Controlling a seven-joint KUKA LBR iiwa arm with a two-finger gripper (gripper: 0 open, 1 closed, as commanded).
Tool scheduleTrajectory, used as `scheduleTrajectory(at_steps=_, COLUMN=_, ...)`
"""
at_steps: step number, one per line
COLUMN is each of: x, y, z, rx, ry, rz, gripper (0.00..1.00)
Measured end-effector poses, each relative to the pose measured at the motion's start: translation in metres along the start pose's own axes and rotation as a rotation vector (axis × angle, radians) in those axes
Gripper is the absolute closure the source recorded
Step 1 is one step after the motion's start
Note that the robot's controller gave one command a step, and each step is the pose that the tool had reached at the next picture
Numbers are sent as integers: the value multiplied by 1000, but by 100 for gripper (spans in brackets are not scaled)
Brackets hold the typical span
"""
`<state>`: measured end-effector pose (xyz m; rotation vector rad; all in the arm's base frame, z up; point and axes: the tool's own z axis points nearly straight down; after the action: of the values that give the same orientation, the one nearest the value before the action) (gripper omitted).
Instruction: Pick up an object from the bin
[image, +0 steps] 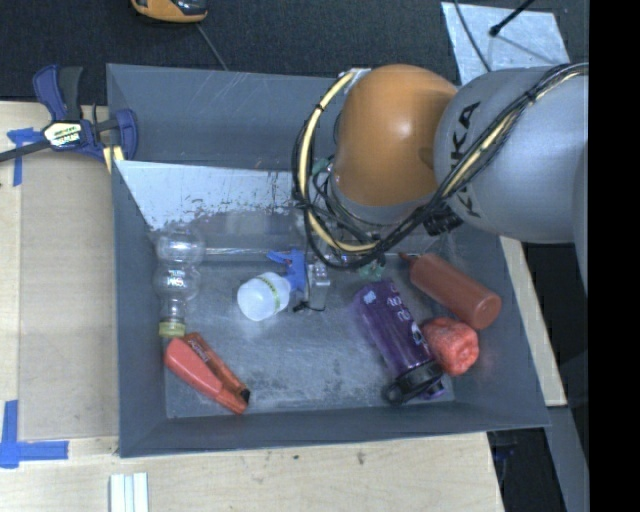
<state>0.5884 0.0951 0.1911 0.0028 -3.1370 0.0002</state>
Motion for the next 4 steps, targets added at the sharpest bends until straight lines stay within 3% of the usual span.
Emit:
scheduleTrajectory(at_steps=1, x=-1, y=0, z=-5, rx=-1, ry=-8, rz=2, gripper=0)
scheduleTrajectory(at_steps=2, x=-16, y=9, z=62, rx=0, ry=-12, rz=-91, gripper=0)
scheduleTrajectory(at_steps=3, x=-21, y=10, z=90, rx=0, ry=-3, rz=-93, gripper=0)
scheduleTrajectory(at_steps=4, x=-27, y=14, z=63, rx=0, ry=-9, rz=-217, gripper=0)
